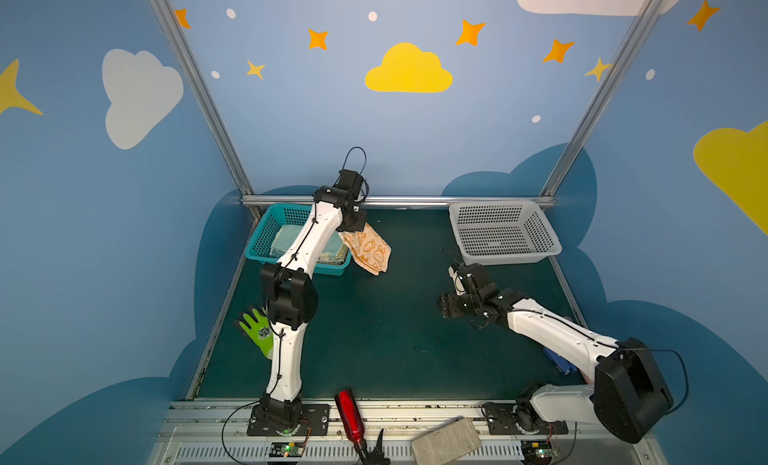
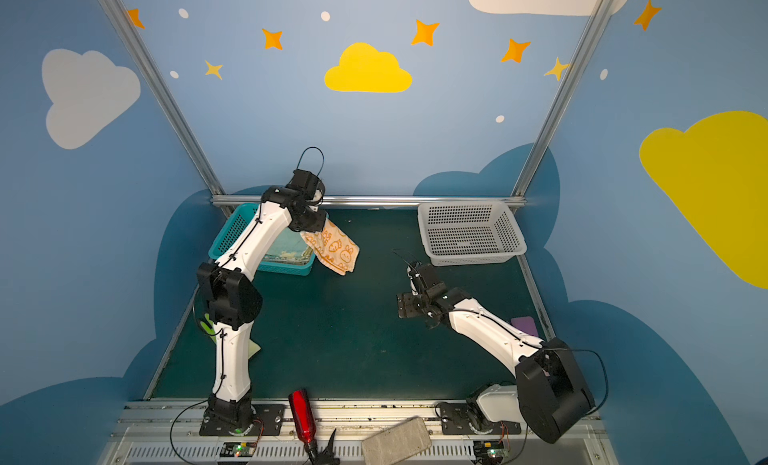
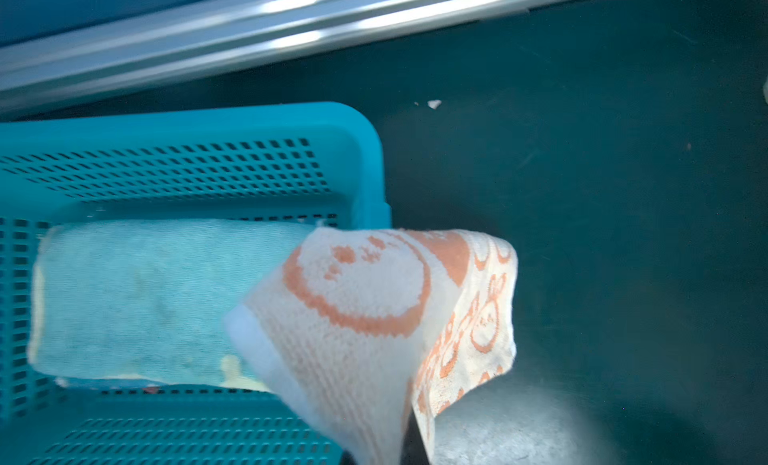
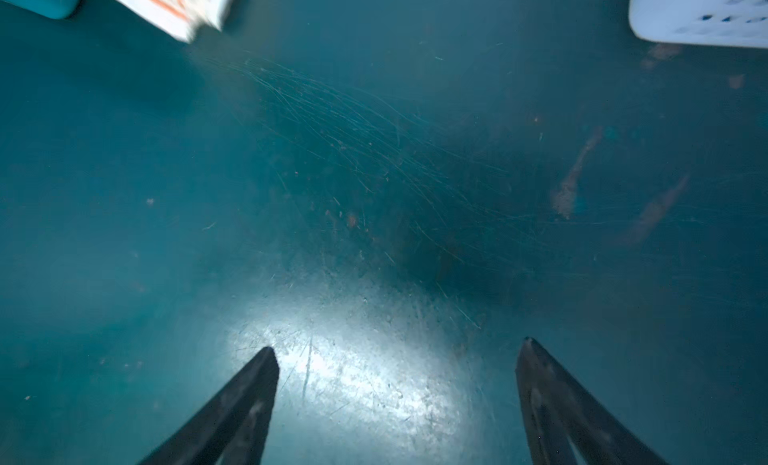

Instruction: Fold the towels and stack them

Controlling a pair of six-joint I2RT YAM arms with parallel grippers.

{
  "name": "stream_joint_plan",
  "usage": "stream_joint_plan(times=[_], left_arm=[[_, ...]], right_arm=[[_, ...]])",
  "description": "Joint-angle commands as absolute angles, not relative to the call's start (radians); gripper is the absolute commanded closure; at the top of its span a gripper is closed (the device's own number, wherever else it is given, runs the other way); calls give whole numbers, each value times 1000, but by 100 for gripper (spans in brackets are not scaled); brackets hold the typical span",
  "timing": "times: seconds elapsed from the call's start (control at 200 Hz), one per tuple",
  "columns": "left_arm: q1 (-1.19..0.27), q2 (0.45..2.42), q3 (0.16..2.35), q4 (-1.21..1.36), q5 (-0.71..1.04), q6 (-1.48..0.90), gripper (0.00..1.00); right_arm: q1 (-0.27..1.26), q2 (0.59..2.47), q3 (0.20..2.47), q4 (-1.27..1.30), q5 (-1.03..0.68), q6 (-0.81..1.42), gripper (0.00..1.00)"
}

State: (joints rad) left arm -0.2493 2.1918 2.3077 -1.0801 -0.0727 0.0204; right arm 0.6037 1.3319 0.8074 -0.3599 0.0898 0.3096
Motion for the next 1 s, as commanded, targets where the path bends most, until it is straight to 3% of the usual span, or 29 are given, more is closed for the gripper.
stream_joint_plan(times=[0.0, 0.27, 0.506, 0.661, 0.701, 0.726, 0.811, 0.996], left_arm=[[-178, 2243, 2388, -1234, -89, 75, 96], [2, 2279, 2386, -1178, -41, 84, 96], [81, 2339, 2387, -1122, -35, 129, 96], [103, 2409, 2411, -1090, -99, 153, 90], [107, 2428, 2424, -1092, -120, 154, 81], [109, 2437, 2429, -1091, -135, 149, 68], [112, 2446, 2423, -1087, -167, 135, 3], [106, 2278, 2176, -921, -141, 68, 0]], right_arm=[[603, 1338, 813, -376, 142, 283, 14], [591, 1289, 830, -426, 212, 227, 14], [587, 1285, 858, -475, 225, 219, 14], [585, 1285, 869, -493, 233, 221, 14], [585, 1282, 875, -503, 238, 221, 14], [585, 1280, 877, -506, 241, 220, 14], [578, 1267, 874, -504, 247, 195, 14], [523, 1237, 860, -463, 255, 100, 14]])
